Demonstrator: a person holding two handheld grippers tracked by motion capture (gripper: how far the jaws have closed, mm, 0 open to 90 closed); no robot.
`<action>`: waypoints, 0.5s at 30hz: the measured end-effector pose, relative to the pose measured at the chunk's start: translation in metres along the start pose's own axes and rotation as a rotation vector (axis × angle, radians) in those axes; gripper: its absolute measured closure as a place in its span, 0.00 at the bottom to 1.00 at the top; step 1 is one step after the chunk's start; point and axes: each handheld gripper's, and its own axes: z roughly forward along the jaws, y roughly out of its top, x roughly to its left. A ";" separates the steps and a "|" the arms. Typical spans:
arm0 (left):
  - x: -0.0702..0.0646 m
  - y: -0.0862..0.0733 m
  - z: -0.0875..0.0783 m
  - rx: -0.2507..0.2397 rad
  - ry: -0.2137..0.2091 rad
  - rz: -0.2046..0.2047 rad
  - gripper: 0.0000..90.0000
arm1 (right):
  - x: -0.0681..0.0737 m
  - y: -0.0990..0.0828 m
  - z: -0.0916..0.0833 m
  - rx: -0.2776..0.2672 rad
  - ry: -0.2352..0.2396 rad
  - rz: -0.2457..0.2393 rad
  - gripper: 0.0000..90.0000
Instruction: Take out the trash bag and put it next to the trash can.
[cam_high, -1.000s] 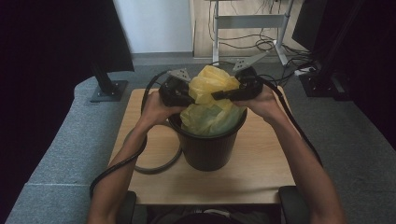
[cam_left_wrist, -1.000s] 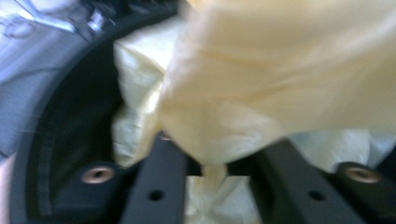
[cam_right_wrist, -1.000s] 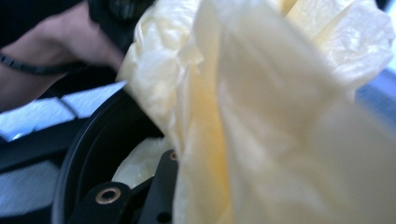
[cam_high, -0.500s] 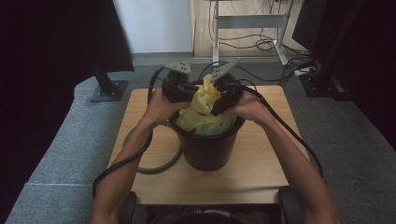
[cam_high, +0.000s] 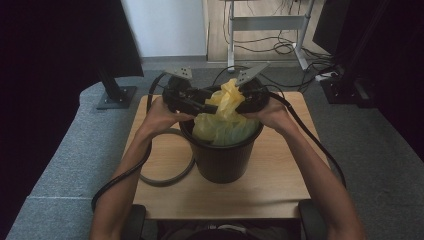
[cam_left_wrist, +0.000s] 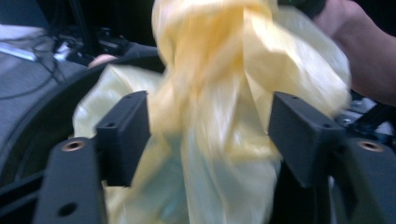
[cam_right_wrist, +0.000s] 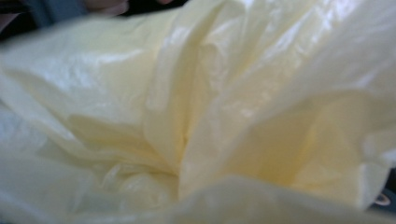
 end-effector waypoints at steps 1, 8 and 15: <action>0.001 -0.003 0.002 0.018 0.001 -0.003 0.27 | -0.001 0.000 -0.001 -0.008 -0.001 0.008 0.87; 0.009 -0.011 0.015 0.168 0.109 0.015 0.45 | -0.003 0.003 -0.015 -0.089 0.075 0.038 0.88; 0.006 -0.004 0.014 0.136 0.136 0.061 0.94 | -0.001 0.002 -0.014 -0.057 0.155 0.033 0.84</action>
